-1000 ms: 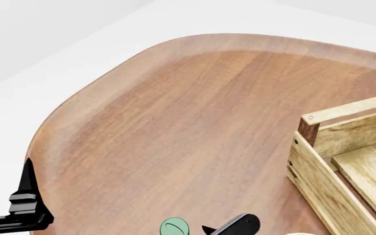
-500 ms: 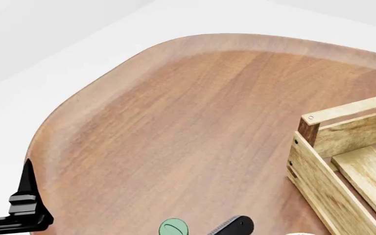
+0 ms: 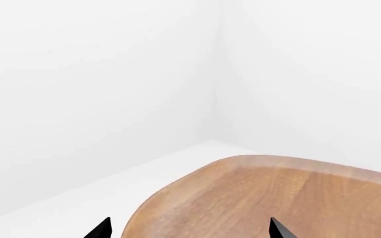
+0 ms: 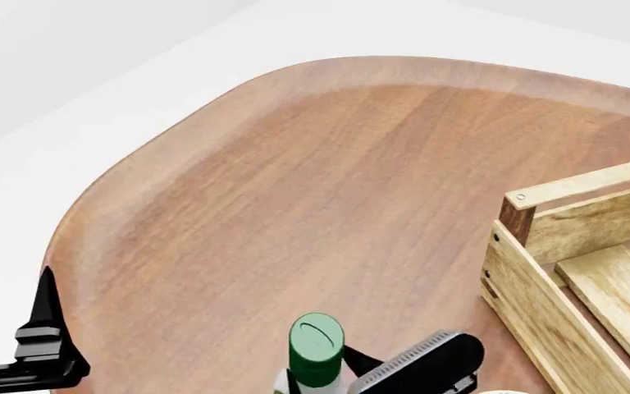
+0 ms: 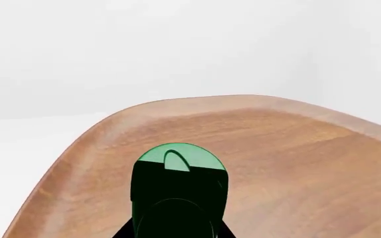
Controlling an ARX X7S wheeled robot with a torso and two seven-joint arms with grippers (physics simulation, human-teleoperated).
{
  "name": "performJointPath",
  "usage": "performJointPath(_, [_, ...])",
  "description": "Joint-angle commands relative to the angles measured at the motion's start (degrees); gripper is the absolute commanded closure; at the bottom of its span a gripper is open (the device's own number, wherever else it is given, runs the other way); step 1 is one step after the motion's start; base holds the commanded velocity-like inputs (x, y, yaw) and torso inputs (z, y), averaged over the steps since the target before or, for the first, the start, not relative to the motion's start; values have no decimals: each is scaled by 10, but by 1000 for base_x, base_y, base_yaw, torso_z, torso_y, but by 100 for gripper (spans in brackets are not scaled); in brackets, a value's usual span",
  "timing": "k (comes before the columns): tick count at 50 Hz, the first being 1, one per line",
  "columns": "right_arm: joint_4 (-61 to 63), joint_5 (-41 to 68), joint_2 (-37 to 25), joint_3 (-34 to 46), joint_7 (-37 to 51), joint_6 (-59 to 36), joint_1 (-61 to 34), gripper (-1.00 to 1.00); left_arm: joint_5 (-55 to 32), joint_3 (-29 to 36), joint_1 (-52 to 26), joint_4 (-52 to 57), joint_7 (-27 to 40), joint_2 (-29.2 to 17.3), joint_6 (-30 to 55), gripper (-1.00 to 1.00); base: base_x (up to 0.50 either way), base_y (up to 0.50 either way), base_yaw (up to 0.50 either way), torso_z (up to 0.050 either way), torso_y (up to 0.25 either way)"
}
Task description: Pick up the salad dressing and put it in the tray.
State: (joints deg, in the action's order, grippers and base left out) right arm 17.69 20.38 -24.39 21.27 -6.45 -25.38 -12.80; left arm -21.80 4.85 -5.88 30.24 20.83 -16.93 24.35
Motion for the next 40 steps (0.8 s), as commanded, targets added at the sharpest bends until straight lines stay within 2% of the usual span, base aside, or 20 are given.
performJointPath(1, [96,19,-19,-50,32,-21,0,100,-2,2,0,0,2,-2,-1,-100,0,0,0,0,0])
performJointPath(13, [141,49,-31,-122,85,-75,-40,100,-5,2,-2,-1,5,-5,-1,-100,0,0,0,0,0])
performJointPath(18, [134,63,-36,-167,114,-103,-66,100,-6,2,-3,-1,6,-5,-1,-100,0,0,0,0,0])
performJointPath(40, [99,71,-86,-270,178,-185,-141,100,-8,6,-4,-2,11,-9,-3,-100,0,0,0,0,1])
